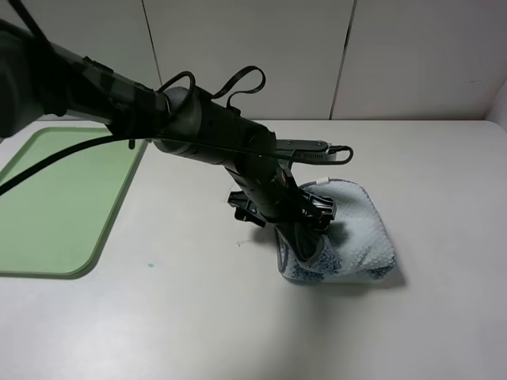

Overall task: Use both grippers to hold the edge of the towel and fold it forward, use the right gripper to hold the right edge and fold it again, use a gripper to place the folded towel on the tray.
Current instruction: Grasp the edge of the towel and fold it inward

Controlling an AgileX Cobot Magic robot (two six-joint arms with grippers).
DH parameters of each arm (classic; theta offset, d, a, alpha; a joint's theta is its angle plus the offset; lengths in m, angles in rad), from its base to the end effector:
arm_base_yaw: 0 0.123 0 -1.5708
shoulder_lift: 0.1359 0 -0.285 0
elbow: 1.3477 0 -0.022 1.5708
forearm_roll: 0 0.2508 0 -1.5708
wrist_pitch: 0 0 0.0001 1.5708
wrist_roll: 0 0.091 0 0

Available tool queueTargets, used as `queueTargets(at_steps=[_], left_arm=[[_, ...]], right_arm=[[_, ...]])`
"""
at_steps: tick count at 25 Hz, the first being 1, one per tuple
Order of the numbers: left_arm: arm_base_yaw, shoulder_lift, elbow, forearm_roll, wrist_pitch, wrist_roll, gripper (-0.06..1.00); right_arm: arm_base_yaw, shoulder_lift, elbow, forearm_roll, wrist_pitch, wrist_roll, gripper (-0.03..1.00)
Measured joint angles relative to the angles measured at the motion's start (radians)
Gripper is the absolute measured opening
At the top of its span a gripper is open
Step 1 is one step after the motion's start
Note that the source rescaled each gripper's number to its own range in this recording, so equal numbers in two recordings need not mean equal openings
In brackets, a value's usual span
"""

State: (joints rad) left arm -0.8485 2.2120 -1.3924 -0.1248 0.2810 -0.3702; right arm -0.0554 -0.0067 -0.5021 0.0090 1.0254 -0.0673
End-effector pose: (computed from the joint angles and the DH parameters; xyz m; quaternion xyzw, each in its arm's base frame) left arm 0.2946 -0.3391 0.0977 0.1760 0.9448 -0.1843 0.2062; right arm -0.0047 0.0010 0.2807 -0.0051 0.8415 -0.0286 0.5395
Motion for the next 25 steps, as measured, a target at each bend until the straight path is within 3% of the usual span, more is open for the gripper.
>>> queueTargets(at_steps=[9, 12, 18, 19, 25], left_arm=[[-0.02, 0.019, -0.007, -0.033, -0.065, 0.011, 0.98], [-0.027, 0.024, -0.007, -0.038, -0.074, 0.011, 0.8], [-0.033, 0.033, -0.007, -0.054, -0.085, 0.008, 0.21], [-0.033, 0.032, -0.007, -0.054, -0.085, 0.008, 0.17], [-0.033, 0.032, -0.007, -0.054, -0.085, 0.008, 0.17]], right_arm=[[0.0, 0.0, 0.0, 0.0, 0.0, 0.0, 1.0], [0.0, 0.0, 0.0, 0.0, 0.0, 0.0, 1.0], [0.0, 0.0, 0.0, 0.0, 0.0, 0.0, 1.0], [0.0, 0.0, 0.0, 0.0, 0.0, 0.0, 1.0], [0.0, 0.0, 0.0, 0.0, 0.0, 0.0, 1.0]])
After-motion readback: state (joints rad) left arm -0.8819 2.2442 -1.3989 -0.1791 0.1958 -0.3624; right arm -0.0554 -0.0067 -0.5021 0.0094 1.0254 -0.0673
